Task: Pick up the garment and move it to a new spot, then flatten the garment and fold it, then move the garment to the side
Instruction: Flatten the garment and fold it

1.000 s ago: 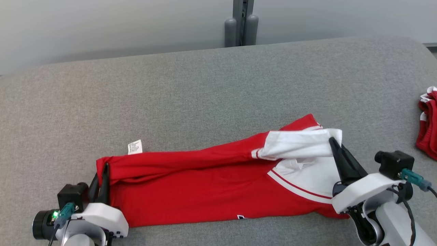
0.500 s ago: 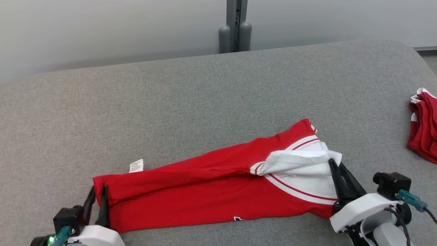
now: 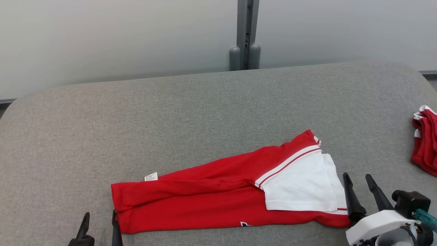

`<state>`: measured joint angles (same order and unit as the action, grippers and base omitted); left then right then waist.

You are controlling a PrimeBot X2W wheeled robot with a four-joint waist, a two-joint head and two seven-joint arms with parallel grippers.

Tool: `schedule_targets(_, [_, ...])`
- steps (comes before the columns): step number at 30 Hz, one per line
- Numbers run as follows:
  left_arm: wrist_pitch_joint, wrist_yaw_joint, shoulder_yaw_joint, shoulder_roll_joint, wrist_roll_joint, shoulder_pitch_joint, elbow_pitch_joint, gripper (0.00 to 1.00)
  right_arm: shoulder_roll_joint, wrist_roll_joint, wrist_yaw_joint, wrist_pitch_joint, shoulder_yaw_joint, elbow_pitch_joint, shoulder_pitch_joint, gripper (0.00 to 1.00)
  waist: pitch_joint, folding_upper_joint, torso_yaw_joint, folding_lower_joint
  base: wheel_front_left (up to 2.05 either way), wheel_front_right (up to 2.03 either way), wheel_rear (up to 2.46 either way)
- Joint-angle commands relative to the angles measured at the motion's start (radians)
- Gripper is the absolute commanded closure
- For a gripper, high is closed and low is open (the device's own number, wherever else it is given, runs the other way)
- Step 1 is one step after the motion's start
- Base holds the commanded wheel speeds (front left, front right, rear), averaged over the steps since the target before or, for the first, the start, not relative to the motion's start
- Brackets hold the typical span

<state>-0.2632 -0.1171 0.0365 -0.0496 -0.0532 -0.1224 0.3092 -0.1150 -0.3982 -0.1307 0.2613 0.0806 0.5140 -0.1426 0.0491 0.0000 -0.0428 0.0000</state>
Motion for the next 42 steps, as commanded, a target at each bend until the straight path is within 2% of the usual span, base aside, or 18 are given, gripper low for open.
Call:
schedule_targets(1, [-0.001,-0.011,-0.015,-0.003,-0.011,-0.008,-0.010,0.00,0.004,0.016,0.000,0.005,-0.011,0.012,0.004,0.00,-0.008,0.0000,0.018,0.0000,0.00,0.00,0.00])
schedule_targets(5, [-0.001,-0.027,-0.052,-0.004,-0.020,0.001,-0.031,0.00,0.009,0.057,0.000,0.004,-0.030,0.054,-0.027,0.00,0.003,0.0000,0.050,0.0000,0.00,0.00,0.00])
schedule_targets(17, [-0.001,-0.027,-0.097,-0.003,-0.033,0.038,-0.032,0.00,0.022,0.111,0.000,0.004,-0.042,0.279,-0.155,0.00,0.049,0.0000,0.108,0.0000,0.00,0.00,0.00])
schedule_targets(25, [-0.001,-0.027,-0.104,-0.003,-0.029,0.066,-0.038,0.00,0.039,0.073,0.000,-0.014,-0.036,0.461,-0.237,0.00,0.080,0.0000,0.130,0.0000,0.00,0.00,0.00])
schedule_targets(32, [-0.001,-0.023,-0.093,-0.003,-0.034,0.074,-0.030,0.00,0.069,-0.028,-0.003,-0.051,0.078,0.498,-0.255,0.00,0.090,0.0000,0.139,0.0000,0.00,0.00,0.00])
schedule_targets(33, [-0.001,-0.022,-0.093,-0.003,-0.035,0.073,-0.028,0.00,0.070,-0.040,-0.004,-0.055,0.093,0.502,-0.256,0.33,0.090,0.0000,0.139,0.0000,0.00,0.00,0.00])
schedule_targets(35, [-0.001,-0.020,-0.094,-0.003,-0.039,0.075,-0.026,0.00,0.068,-0.060,-0.004,-0.061,0.115,0.513,-0.257,0.83,0.091,0.0000,0.140,0.0000,0.00,0.00,0.00])
schedule_targets(36, [-0.001,-0.019,-0.095,-0.003,-0.041,0.076,-0.025,0.00,0.061,-0.069,-0.004,-0.060,0.122,0.518,-0.258,1.00,0.091,0.0000,0.142,0.0000,0.00,0.00,0.00])
schedule_targets(42, [-0.001,-0.019,-0.096,-0.004,-0.045,0.077,-0.024,0.00,0.001,-0.108,0.003,-0.026,0.112,0.546,-0.272,1.00,0.086,0.0000,0.143,0.0000,0.00,0.00,0.00])
